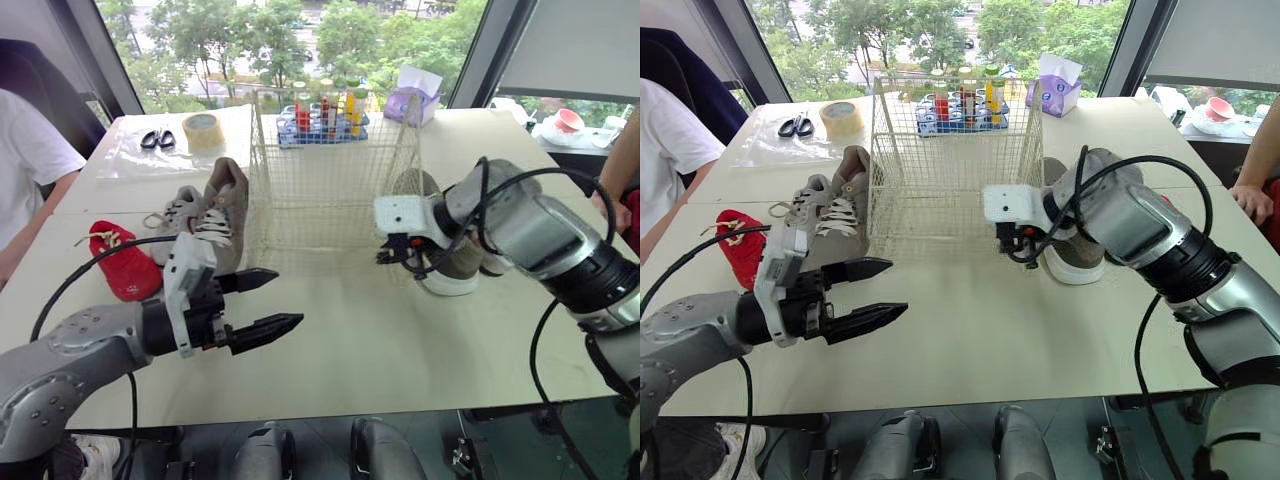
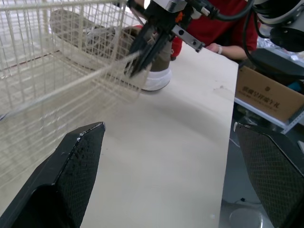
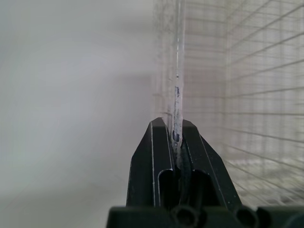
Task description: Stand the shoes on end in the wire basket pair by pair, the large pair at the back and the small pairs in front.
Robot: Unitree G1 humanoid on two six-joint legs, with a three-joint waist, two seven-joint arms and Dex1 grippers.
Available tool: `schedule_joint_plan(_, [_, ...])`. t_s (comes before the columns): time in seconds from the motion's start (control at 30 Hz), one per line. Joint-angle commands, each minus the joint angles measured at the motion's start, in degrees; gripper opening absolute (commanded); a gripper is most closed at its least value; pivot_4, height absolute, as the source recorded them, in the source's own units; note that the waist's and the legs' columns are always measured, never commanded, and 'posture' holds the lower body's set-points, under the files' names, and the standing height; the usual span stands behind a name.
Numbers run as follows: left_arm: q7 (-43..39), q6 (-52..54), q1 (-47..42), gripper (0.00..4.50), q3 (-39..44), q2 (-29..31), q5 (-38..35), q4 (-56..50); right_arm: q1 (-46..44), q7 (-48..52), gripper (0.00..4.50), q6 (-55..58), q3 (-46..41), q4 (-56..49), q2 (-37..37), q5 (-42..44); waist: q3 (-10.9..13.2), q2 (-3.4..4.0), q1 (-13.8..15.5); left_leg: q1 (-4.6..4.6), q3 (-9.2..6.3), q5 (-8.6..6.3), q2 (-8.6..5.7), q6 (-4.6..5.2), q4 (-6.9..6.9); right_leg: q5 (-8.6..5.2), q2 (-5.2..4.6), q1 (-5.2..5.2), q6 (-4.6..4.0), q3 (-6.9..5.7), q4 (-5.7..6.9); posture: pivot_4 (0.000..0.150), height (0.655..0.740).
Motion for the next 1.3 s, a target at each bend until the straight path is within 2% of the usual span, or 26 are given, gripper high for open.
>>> schedule_joint_plan(0.03, [-0.41,-1.04,-2.70,4.50,-1.52,-0.04,1.73,0.90,-0.29,-1.09,0.04,-9.44,-2.42,6.08,1.48,-4.46,0.00,0.00,-0.10,0.00,0.00,0.02,-0.07,-0.03,0.00,0.00,0.01,0.00,0.00,0.00,0.02,0.150,0.7400])
schedule_joint_plan(0.17, [-1.66,-0.42,-4.38,4.50,-1.22,0.90,1.10,2.10,0.41,0.44,0.04,-9.37,-4.35,7.87,4.21,-4.16,-0.01,-0.03,-0.32,0.13,0.01,0.07,-0.03,-0.11,0.00,0.00,0.06,0.08,0.01,0.01,0.11,0.150,0.7400])
schedule_joint_plan(0.43, [-1.21,0.21,-5.72,4.50,-2.62,-0.14,0.29,2.58,1.49,1.49,0.04,-2.04,-7.37,4.20,9.45,-3.40,-0.02,-0.03,-0.30,0.16,-0.06,0.15,0.07,-0.24,0.00,-0.01,0.15,0.06,-0.04,0.01,0.24,0.150,0.7400])
schedule_joint_plan(0.53, [-1.14,0.37,-5.69,4.50,-2.85,-0.21,-0.21,2.24,1.96,2.62,1.08,-1.71,-7.48,3.28,9.65,-3.40,-0.01,-0.03,-0.21,0.16,-0.06,0.15,0.07,-0.24,0.00,-0.02,0.15,0.05,-0.04,0.01,0.24,0.150,0.7400])
schedule_joint_plan(0.63, [-0.40,0.35,-5.83,4.50,-2.60,-0.98,-1.85,2.50,2.33,2.46,2.59,-1.56,-9.63,2.32,9.02,-2.80,-0.01,-0.02,0.00,0.14,-0.06,0.15,0.07,-0.24,-0.01,-0.02,0.14,0.05,-0.04,0.01,0.23,0.150,0.7400])
schedule_joint_plan(0.67, [-0.20,0.48,-5.76,4.50,-2.54,-1.15,-2.47,2.56,2.39,2.68,3.03,-1.27,-11.82,1.11,8.70,-1.18,-0.01,-0.02,0.08,0.14,-0.08,0.15,0.08,-0.23,0.00,-0.02,0.13,0.06,-0.04,0.01,0.23,0.150,0.7400])
schedule_joint_plan(0.73, [-0.02,1.14,-4.98,4.50,-2.51,-1.03,-3.62,2.73,2.87,3.01,3.03,0.65,-17.29,-2.84,8.69,3.63,-0.01,-0.02,0.11,0.12,-0.09,0.15,0.07,-0.23,0.01,-0.02,0.10,0.06,-0.04,0.01,0.22,0.150,0.7400])
schedule_joint_plan(0.83, [0.92,1.70,-4.25,4.50,-3.01,-1.83,-4.34,4.05,2.81,-2.25,3.03,10.36,-30.44,-7.74,10.77,12.30,-0.01,-0.02,-0.02,0.12,-0.09,0.15,0.09,-0.23,0.00,-0.02,0.10,0.04,-0.03,0.01,0.23,0.150,0.7400])
schedule_joint_plan(0.9, [1.33,1.60,-4.34,4.50,-2.81,-2.36,-4.32,4.97,2.88,-5.74,3.03,14.89,-34.82,-9.53,11.35,14.79,-0.03,-0.06,0.10,0.13,-0.11,0.15,0.09,-0.23,0.00,-0.02,0.11,0.06,-0.04,0.01,0.25,0.150,0.7400])
schedule_joint_plan(0.97, [4.71,1.06,-6.37,4.50,-3.79,-5.58,-5.00,6.32,4.89,-12.18,3.03,19.63,-42.78,-10.50,11.18,15.93,-0.06,-0.10,0.22,0.15,-0.17,0.12,0.09,-0.18,0.00,-0.02,0.10,0.14,-0.04,-0.03,0.24,0.150,0.7400])
schedule_joint_plan(1.07, [9.03,1.70,-8.97,4.50,-6.51,-9.41,-4.48,5.85,14.81,-24.00,3.92,27.32,-60.14,-13.45,12.43,15.20,-0.23,-0.39,1.59,0.17,-0.26,-0.02,0.07,0.06,0.04,-0.02,0.07,0.30,-0.04,-0.07,0.16,0.150,0.7400])
schedule_joint_plan(1.1, [9.48,2.16,-9.49,4.50,-6.80,-9.63,-4.34,5.71,17.24,-26.73,4.42,28.40,-63.41,-14.41,13.04,15.16,-0.25,-0.43,1.87,0.17,-0.33,-0.01,0.07,0.05,0.09,-0.02,0.06,0.39,-0.05,-0.15,0.12,0.150,0.7400])
schedule_joint_plan(1.23, [11.38,2.57,-8.62,4.50,-7.60,-10.15,-4.05,4.14,28.97,-34.35,4.47,30.49,-76.52,-24.17,19.18,18.05,-0.24,-0.33,1.85,0.21,-0.23,-0.02,0.01,0.07,0.09,-0.02,0.00,0.41,-0.04,-0.09,0.10,0.150,0.7400])
schedule_joint_plan(1.3, [12.91,2.68,-7.71,4.50,-8.05,-11.31,-4.87,4.30,35.43,-37.35,4.47,31.96,-79.09,-29.60,23.20,18.97,-0.26,-0.28,1.37,0.25,-0.26,-0.02,0.02,0.07,0.02,-0.02,0.03,0.40,-0.04,-0.08,0.16,0.150,0.7400])
